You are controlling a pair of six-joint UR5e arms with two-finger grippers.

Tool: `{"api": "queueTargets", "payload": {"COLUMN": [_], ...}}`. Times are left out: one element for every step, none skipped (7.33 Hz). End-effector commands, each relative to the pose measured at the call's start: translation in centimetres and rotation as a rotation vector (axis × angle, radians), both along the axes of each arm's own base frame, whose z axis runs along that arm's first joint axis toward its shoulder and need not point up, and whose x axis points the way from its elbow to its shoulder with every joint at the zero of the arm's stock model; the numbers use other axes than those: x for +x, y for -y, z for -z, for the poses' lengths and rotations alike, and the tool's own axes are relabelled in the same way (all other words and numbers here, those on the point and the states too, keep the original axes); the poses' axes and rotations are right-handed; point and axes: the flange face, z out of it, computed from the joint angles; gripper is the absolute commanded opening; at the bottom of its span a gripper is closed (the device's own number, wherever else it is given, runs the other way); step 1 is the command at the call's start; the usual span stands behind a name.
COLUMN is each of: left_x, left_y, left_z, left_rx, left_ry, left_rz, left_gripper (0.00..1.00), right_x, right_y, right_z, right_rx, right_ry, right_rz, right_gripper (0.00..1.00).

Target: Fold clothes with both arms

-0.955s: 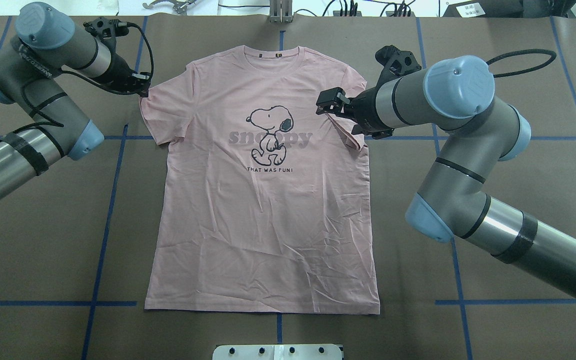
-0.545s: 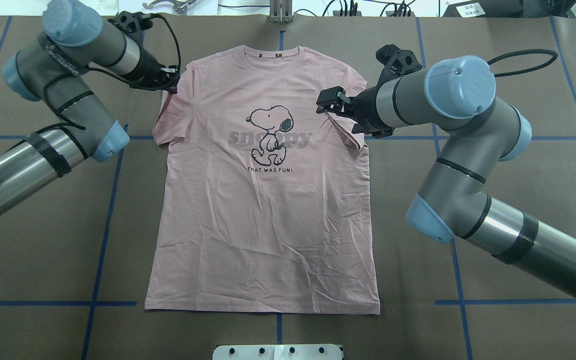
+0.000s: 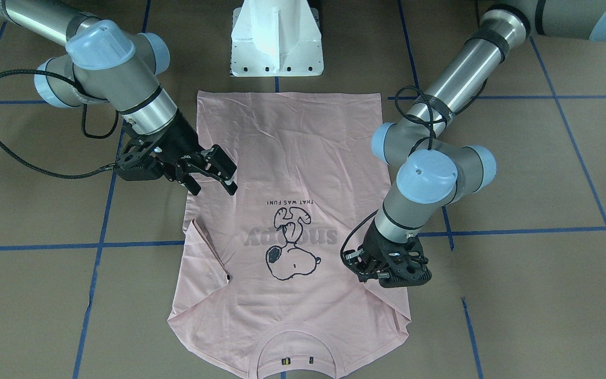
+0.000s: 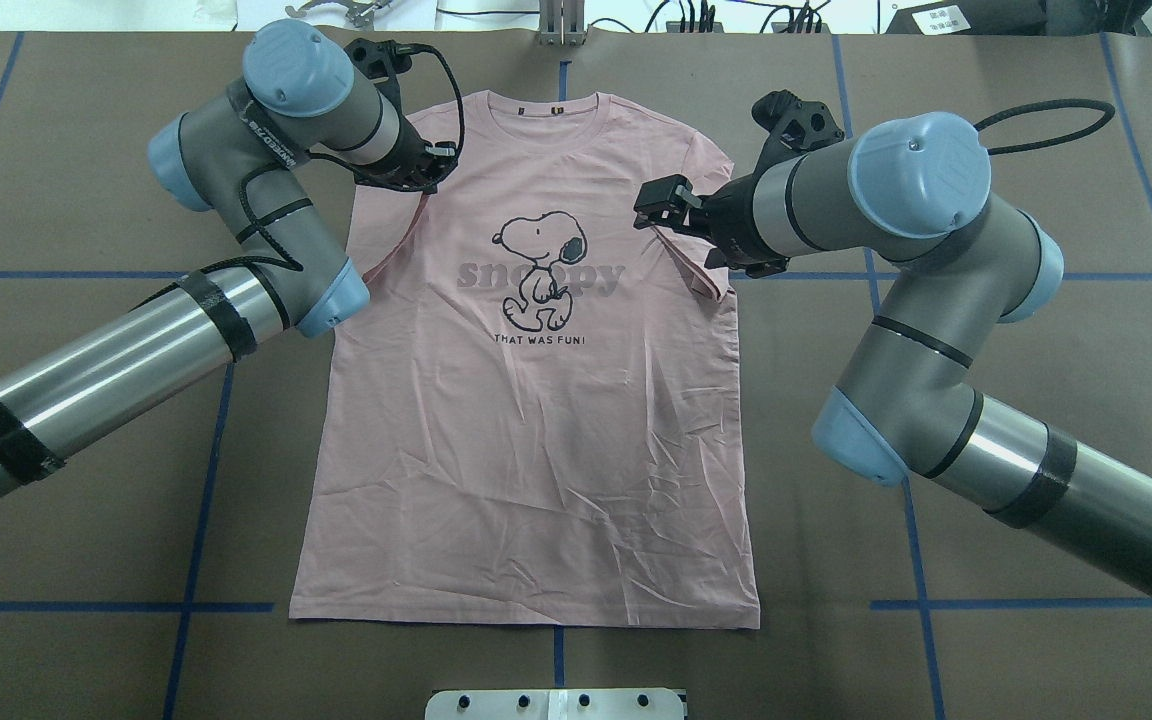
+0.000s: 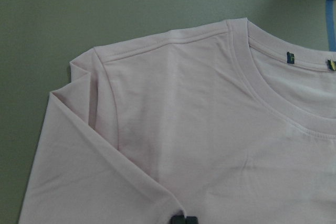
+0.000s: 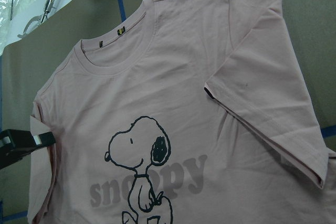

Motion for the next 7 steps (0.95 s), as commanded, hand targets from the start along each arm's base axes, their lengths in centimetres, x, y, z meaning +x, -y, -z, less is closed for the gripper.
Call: {"api": "queueTargets", "payload": {"left_x": [0.6, 0.6, -0.9, -3.6, -5.5, -7.2, -9.0], "left_y": [0.1, -0.3, -1.9, -4.6, -6.2, -7.9, -9.8], "left_z": [-0.3, -0.3, 0.4, 0.6, 0.2, 0.8, 1.0], "left_rx": [0.033, 0.037, 0.069, 0.077, 0.036, 0.025, 0.003], "left_ry": [-0.006, -0.015, -0.051, -0.106, -0.149, -0.184, -0.219], "left_rz": [0.017, 0.017, 0.019, 0.039, 0.077, 0.095, 0.111], "left_gripper": [0.03, 0.76, 0.81, 0.97, 0.97, 0.97, 0.97], "right_x": [0.0, -0.1, 0.0, -0.1, -0.4, -1.3, -3.7], "right_y": [0.0, -0.1, 0.0, -0.1, -0.6, -2.6, -5.1], "right_z": [0.0, 0.1, -0.4, -0.9, -1.7, -2.3, -2.9], "right_rx": [0.001, -0.004, -0.018, -0.035, -0.063, -0.095, -0.098], "right_ry": [0.0, 0.004, -0.008, -0.028, -0.032, -0.023, -0.04], "right_rz": [0.0, -0.001, -0.003, -0.002, -0.001, -0.005, -0.004], "right_gripper": [1.0, 1.0, 1.0, 1.0, 1.0, 1.0, 1.0]}}
